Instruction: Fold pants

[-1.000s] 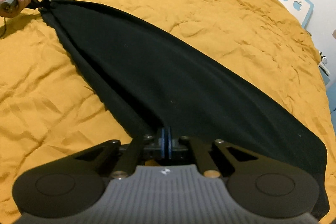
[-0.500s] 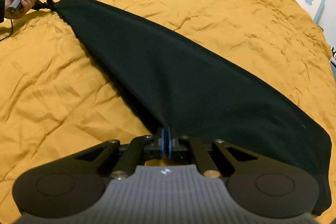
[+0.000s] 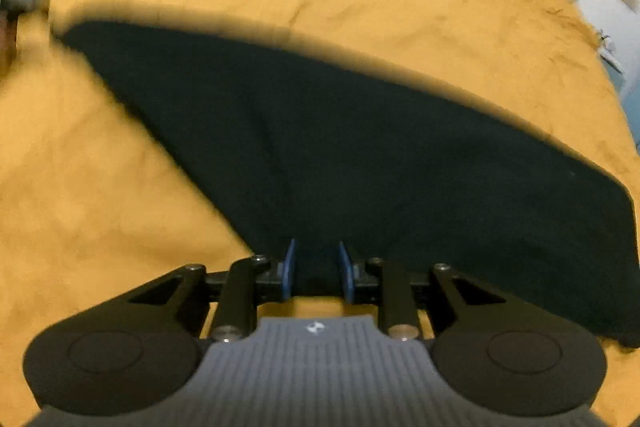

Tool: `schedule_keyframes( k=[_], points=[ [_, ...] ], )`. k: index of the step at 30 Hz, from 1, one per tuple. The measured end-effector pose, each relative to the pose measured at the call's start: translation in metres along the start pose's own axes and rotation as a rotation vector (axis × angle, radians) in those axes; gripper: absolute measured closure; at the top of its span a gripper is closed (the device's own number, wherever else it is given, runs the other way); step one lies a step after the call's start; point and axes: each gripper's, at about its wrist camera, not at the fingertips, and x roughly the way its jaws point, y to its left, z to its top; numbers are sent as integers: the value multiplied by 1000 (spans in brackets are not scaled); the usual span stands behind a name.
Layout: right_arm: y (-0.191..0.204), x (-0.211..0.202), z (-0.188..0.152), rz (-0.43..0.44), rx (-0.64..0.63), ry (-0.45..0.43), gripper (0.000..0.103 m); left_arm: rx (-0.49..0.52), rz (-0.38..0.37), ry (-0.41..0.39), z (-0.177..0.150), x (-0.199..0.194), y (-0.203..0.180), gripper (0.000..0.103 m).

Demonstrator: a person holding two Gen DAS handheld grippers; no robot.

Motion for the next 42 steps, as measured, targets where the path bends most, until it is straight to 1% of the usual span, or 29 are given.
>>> schedule_keyframes(
  k=[2,6,8,11,13,15,19,23,25,28,31,33,35,36,37,38,39,42],
  points=[
    [4,-6,3,10,1,-2,83,-36,-23,-18,0,1,3,26],
    [-1,-24,19,26,65,-104,83,-148,-101,-64,1,6,9,27],
    [2,-28,30,28,84,-149,83,-157,-129,-68,-1,5,8,28],
    [10,-23,49,53,95,-192,83,-118,-146,-65,-5,5,5,29],
    [19,-15,62,76,96,-206,83,-119,-147,-58,-6,7,7,34],
    [35,-7,73,99,84,-221,83,-143,-150,-52,-6,9,11,33],
    [68,14,99,141,53,-241,82,-194,-194,-42,-6,11,20,33],
    [99,36,125,192,50,-261,81,-174,-213,-44,-6,15,17,33],
    [115,49,137,219,50,-267,81,-183,-233,-53,-7,17,19,33],
    [141,68,151,222,27,-275,81,-215,-248,-61,-9,22,26,34],
    [168,87,159,204,-17,-293,81,-238,-258,-69,-11,23,29,35],
    [184,97,160,178,-58,-298,81,-232,-253,-72,-11,23,29,35],
    [198,113,158,156,-92,-268,81,-215,-238,-71,-11,24,29,38],
    [203,121,155,143,-101,-253,81,-207,-220,-68,-11,24,28,49],
    [206,127,150,131,-107,-246,81,-199,-194,-67,-11,24,27,72],
    [208,132,146,126,-107,-249,81,-195,-175,-66,-12,25,27,82],
    [208,134,143,127,-104,-258,81,-194,-169,-62,-12,26,29,95],
    [203,138,145,150,-73,-254,81,-192,-185,-71,-14,26,33,98]
  ],
)
